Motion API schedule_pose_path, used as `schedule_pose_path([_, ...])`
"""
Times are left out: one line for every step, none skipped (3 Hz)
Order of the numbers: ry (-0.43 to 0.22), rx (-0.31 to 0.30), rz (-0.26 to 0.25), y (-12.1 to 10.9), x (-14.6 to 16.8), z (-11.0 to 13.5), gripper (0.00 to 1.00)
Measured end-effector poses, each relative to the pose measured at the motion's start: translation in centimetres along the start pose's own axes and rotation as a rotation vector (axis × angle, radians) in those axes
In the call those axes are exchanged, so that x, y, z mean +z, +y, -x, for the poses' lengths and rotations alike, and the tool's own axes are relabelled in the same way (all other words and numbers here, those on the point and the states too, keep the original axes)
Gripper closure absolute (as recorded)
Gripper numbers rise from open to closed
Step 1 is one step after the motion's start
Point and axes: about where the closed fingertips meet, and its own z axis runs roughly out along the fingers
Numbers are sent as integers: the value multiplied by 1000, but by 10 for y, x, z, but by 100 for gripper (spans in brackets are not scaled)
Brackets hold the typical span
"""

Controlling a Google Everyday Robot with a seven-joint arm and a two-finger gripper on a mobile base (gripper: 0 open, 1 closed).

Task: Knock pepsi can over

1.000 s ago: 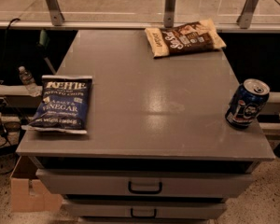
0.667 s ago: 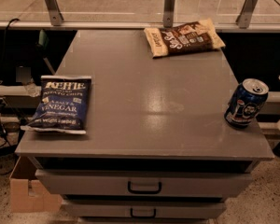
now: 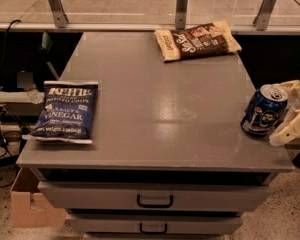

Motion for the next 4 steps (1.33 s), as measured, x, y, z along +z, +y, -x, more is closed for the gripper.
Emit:
schedule_pose_path([-119, -49, 64, 1, 26, 30, 0])
schedule_pose_path([-246, -116, 176, 26, 51, 90, 0])
schedule_pose_path([-363, -212, 325, 68, 71, 158, 0])
schedule_pose_path([-443, -245, 412, 88, 79, 196, 0])
